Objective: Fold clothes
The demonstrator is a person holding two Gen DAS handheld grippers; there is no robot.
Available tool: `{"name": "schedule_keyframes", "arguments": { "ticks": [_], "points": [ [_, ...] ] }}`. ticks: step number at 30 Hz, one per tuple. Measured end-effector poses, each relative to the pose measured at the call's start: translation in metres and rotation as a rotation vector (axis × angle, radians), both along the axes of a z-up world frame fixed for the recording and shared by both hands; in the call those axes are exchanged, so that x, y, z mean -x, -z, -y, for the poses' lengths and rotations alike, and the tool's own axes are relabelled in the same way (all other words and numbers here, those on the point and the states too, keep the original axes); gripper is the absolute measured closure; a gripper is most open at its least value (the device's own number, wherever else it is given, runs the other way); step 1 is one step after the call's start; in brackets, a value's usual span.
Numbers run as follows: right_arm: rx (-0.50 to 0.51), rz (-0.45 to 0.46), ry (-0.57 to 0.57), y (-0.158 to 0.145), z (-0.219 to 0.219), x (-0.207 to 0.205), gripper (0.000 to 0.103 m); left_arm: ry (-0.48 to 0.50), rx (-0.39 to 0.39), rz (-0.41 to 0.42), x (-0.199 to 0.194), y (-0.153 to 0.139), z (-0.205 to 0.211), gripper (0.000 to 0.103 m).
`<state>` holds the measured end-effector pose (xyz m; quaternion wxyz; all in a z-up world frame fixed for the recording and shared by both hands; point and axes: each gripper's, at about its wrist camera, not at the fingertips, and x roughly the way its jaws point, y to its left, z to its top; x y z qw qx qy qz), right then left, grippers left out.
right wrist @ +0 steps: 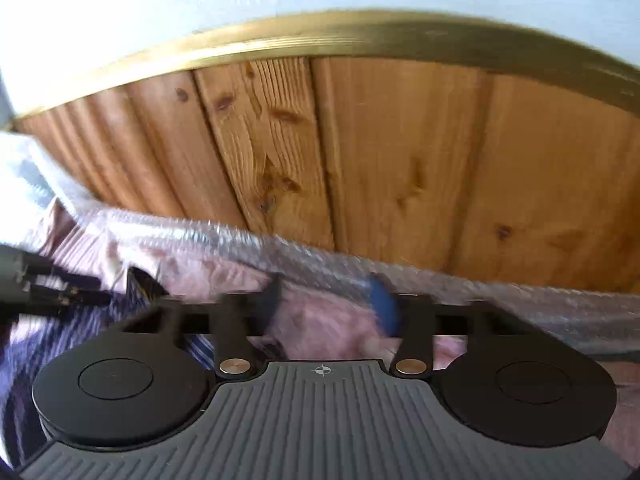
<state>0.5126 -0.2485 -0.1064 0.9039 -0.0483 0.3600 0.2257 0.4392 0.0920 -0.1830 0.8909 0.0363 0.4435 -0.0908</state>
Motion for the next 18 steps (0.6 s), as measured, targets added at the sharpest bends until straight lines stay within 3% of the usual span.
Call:
{"name": "schedule_keyframes", "arguments": {
  "ticks": [3, 7, 9, 11, 12, 13, 15, 18],
  "points": [
    [0.066, -0.031, -0.054, 0.019, 0.040, 0.028, 0.034, 0.083, -0.003, 0.043, -0.002, -0.008, 0.014, 0.027],
    [0.117, -0.118, -0.111, 0.050, 0.059, 0.038, 0.033, 0.114, -0.034, 0.040, -0.035, -0.001, 0.039, 0.021],
    [0.093, -0.134, -0.147, 0.057, 0.050, 0.036, 0.033, 0.153, -0.034, -0.027, -0.054, 0.013, 0.049, 0.019],
    [0.084, -0.177, -0.189, 0.064, 0.042, 0.030, 0.050, 0.184, -0.037, -0.088, -0.069, 0.026, 0.058, 0.032],
    [0.096, -0.209, -0.211, 0.068, 0.040, 0.027, 0.098, 0.192, -0.020, -0.101, -0.075, 0.029, 0.059, 0.064],
    [0.119, -0.223, -0.216, 0.071, 0.039, 0.025, 0.103, 0.174, 0.002, -0.095, -0.079, 0.027, 0.058, 0.082],
    [0.166, -0.155, -0.138, 0.064, 0.044, 0.019, 0.103, 0.106, 0.101, -0.042, -0.085, 0.018, 0.049, 0.087],
    [0.240, -0.060, 0.105, 0.058, 0.063, 0.000, 0.103, 0.026, 0.084, -0.024, -0.090, 0.026, 0.051, 0.085]
  ]
}}
